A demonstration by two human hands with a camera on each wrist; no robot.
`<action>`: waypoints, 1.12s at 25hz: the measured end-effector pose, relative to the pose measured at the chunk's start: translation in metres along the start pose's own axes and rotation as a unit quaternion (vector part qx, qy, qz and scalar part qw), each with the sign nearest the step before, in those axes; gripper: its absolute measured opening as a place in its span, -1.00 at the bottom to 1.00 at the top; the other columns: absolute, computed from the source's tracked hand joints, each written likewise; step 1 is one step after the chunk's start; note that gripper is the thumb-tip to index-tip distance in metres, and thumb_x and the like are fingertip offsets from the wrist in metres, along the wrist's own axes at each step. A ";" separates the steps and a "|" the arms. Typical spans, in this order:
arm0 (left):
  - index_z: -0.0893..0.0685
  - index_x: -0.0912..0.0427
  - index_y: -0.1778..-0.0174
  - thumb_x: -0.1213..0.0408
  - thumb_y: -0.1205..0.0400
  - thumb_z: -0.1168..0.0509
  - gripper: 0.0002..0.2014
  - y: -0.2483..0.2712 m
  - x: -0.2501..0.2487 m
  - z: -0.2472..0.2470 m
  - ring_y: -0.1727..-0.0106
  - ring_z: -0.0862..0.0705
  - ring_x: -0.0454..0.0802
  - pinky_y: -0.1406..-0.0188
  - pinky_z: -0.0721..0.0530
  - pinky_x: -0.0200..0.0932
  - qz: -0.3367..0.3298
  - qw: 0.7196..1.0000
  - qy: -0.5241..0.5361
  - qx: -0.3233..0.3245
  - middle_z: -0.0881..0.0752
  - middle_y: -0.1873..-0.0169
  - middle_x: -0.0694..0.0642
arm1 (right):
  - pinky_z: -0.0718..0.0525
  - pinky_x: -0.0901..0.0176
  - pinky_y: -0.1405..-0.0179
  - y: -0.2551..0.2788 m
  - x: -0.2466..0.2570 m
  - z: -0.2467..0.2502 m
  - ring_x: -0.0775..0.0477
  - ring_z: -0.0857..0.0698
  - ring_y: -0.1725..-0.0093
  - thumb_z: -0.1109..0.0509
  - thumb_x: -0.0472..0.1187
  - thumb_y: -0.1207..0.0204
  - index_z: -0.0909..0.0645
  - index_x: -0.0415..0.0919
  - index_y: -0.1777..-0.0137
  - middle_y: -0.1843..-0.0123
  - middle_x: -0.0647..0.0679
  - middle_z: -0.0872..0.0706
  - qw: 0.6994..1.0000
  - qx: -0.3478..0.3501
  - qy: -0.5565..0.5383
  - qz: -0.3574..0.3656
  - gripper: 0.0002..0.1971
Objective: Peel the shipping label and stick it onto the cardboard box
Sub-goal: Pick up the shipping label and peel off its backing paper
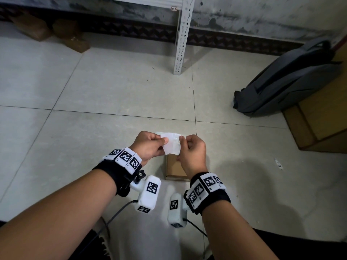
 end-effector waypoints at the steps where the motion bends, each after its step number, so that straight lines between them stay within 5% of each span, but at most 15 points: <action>1: -0.65 0.45 0.24 0.51 -0.67 -0.31 -0.84 0.000 0.001 0.000 0.20 -0.81 0.10 0.19 -0.86 -0.10 0.004 1.000 0.010 0.001 -0.76 0.12 0.39 | -0.82 -0.39 0.41 0.001 -0.002 0.000 -0.23 -0.77 0.42 -0.38 -0.14 -0.69 -0.55 -0.13 0.23 0.36 -0.22 -0.75 1.000 -0.005 -0.006 -0.006 -0.76; 5: -0.66 0.50 0.14 0.51 -0.69 -0.28 -0.87 0.001 0.002 -0.001 0.12 -0.81 0.14 0.15 -0.86 -0.10 0.012 0.999 0.031 0.001 -0.78 0.06 0.40 | -0.86 -0.34 0.29 0.001 -0.009 -0.004 -0.33 -0.83 0.30 -0.36 -0.01 -0.61 -0.61 -0.18 0.16 0.25 -0.26 -0.82 0.999 -0.012 -0.033 -0.041 -0.76; 12: -0.60 0.38 0.23 0.54 -0.54 -0.46 -0.86 0.004 -0.005 -0.010 0.24 -0.76 0.14 0.26 -0.85 -0.09 -0.035 0.998 -0.043 -0.029 -0.69 0.20 0.35 | -0.75 -0.13 0.27 0.000 -0.034 -0.002 -0.24 -0.69 0.25 -0.29 -0.29 -0.62 -0.63 -0.18 0.24 0.23 -0.20 -0.72 0.973 -0.011 -0.123 -0.193 -0.80; 15: -0.68 0.46 0.05 0.55 -0.39 -0.59 -0.72 0.007 0.003 -0.018 0.21 -0.81 0.15 0.15 -0.85 -0.10 -0.004 0.999 -0.031 -0.012 -0.79 0.18 0.30 | -0.84 -0.38 0.23 -0.005 -0.017 0.004 -0.16 -0.56 0.38 -0.34 -0.11 -0.59 -0.45 -0.12 0.46 0.49 0.02 -0.53 0.996 -0.025 -0.017 -0.086 -0.63; 19: -0.74 0.43 -0.07 0.54 -0.37 -0.60 -0.64 0.007 0.013 -0.016 -0.01 -0.86 0.09 -0.04 -0.82 -0.16 0.072 0.997 -0.007 0.030 -0.86 0.02 0.26 | -0.48 0.07 0.43 -0.004 -0.002 0.014 -0.03 -0.41 0.47 -0.39 -0.15 -0.66 -0.39 -0.18 0.44 0.53 0.03 -0.45 0.996 -0.031 0.087 0.018 -0.57; 24: -0.73 0.41 -0.18 0.53 -0.43 -0.55 -0.62 0.008 0.017 -0.013 -0.17 -0.81 0.05 -0.07 -0.79 -0.20 0.127 0.989 0.044 0.066 -0.84 -0.09 0.23 | -0.60 -0.03 0.40 -0.010 -0.003 0.014 -0.15 -0.51 0.48 -0.45 -0.12 -0.63 -0.56 -0.27 0.41 0.54 -0.06 -0.55 0.998 -0.040 0.035 0.015 -0.61; 28: -0.72 0.37 0.06 0.55 -0.46 -0.51 -0.82 0.009 0.014 -0.002 0.14 -0.87 0.05 0.10 -0.83 -0.23 0.150 0.986 0.031 0.058 -0.86 0.12 0.24 | -0.63 -0.08 0.42 -0.009 -0.008 0.009 -0.12 -0.50 0.49 -0.47 -0.08 -0.58 -0.59 -0.27 0.40 0.52 -0.11 -0.59 1.000 -0.021 -0.003 0.000 -0.63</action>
Point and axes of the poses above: each hand's wrist, its own y-axis away from the middle knuckle, its own z-axis out of the back of the hand, x = y × z, the point moved 10 cm from there along -y, towards the middle knuckle
